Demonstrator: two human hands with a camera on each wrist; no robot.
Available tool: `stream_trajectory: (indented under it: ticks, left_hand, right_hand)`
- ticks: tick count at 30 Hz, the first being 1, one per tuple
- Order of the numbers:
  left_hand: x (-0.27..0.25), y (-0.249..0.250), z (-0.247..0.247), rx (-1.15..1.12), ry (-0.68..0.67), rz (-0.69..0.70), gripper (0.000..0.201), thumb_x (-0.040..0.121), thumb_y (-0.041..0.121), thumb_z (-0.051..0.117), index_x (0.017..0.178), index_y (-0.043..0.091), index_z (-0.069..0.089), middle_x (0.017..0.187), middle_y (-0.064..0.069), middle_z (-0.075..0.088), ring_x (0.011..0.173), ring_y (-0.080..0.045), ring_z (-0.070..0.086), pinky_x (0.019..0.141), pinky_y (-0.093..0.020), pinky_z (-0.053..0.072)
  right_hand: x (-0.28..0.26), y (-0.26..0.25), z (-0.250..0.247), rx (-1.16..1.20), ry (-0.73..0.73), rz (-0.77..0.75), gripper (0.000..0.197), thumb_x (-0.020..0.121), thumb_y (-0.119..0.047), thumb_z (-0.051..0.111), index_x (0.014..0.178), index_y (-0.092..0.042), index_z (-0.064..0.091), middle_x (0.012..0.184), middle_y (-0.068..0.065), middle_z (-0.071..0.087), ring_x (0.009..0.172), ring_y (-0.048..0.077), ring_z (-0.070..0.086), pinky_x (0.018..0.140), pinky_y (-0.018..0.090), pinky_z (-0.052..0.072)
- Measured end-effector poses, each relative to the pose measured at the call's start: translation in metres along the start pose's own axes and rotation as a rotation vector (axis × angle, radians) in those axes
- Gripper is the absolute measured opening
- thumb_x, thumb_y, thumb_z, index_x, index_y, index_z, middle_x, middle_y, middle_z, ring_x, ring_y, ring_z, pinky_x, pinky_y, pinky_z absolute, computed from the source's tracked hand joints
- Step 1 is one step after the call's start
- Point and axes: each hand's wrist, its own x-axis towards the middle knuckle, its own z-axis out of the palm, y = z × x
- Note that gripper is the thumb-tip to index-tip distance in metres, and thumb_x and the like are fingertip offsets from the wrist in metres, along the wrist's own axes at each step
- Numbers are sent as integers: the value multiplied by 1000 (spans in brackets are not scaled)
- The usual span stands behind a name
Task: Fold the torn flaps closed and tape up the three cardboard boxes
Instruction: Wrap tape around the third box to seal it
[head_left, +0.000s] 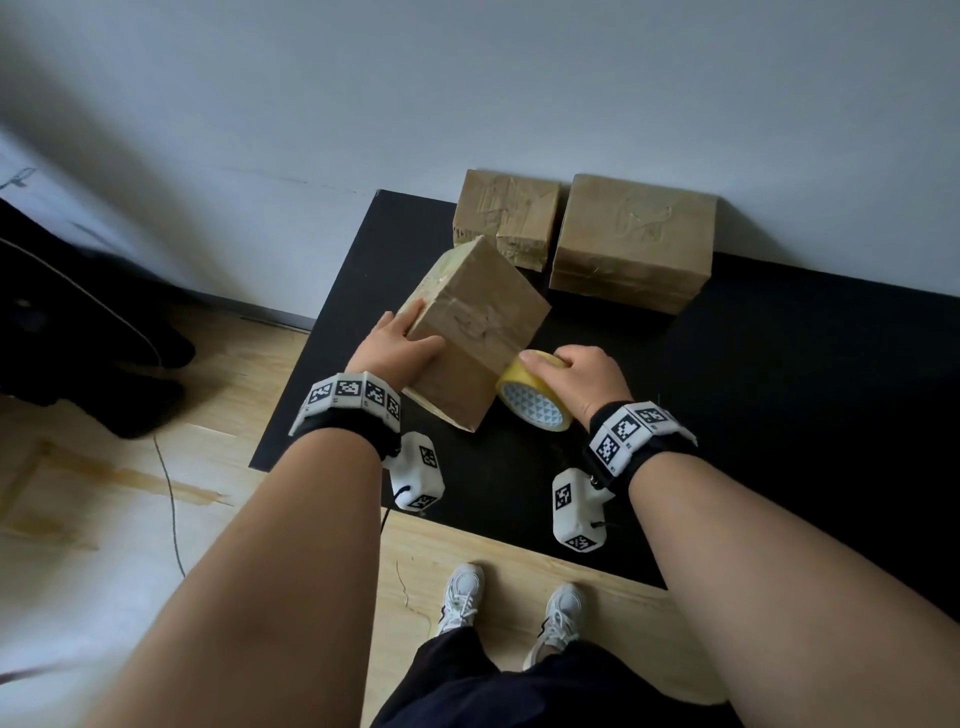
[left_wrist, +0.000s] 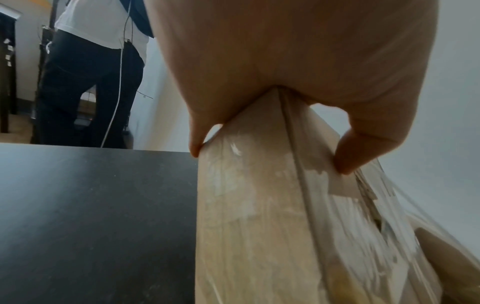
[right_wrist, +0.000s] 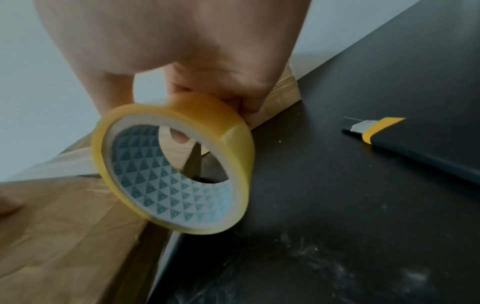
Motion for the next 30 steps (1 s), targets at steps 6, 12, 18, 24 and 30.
stream_trajectory:
  ticks: [6, 12, 18, 24, 30]
  left_hand:
    - [-2, 0, -1, -163, 35, -14, 72, 71, 46, 59, 141, 48, 42, 126, 7, 56, 109, -15, 57, 98, -36, 47]
    - [4, -2, -7, -237, 24, -40, 60, 82, 37, 59, 140, 47, 45, 119, 11, 60, 98, -8, 58, 81, -22, 41]
    - [7, -13, -4, -362, -5, -72, 39, 86, 27, 56, 117, 51, 59, 96, 18, 60, 89, -2, 53, 67, -18, 37]
    - [17, -14, -3, -391, -18, -129, 31, 88, 21, 57, 107, 45, 54, 89, 13, 53, 86, -11, 51, 69, -24, 37]
    - [14, -21, 9, -300, 1, -95, 51, 88, 24, 55, 136, 42, 46, 137, 4, 49, 114, -16, 51, 93, -29, 42]
  right_hand:
    - [11, -8, 1, -217, 2, 29, 54, 88, -60, 55, 67, -11, 59, 67, 7, 58, 68, 25, 61, 64, 35, 48]
    - [23, -13, 13, -245, -38, 101, 51, 87, -61, 55, 78, -11, 64, 74, 8, 61, 68, 24, 61, 66, 35, 49]
    - [35, -20, 19, -265, -66, 91, 50, 87, -62, 54, 70, -16, 56, 72, 5, 57, 63, 18, 53, 55, 30, 35]
    - [35, -22, 15, -210, -94, 93, 47, 87, -55, 60, 71, -11, 58, 67, 6, 53, 63, 23, 55, 56, 30, 36]
    - [28, -22, 14, -237, -86, 101, 47, 87, -56, 58, 72, -12, 59, 70, 6, 54, 62, 22, 55, 58, 31, 38]
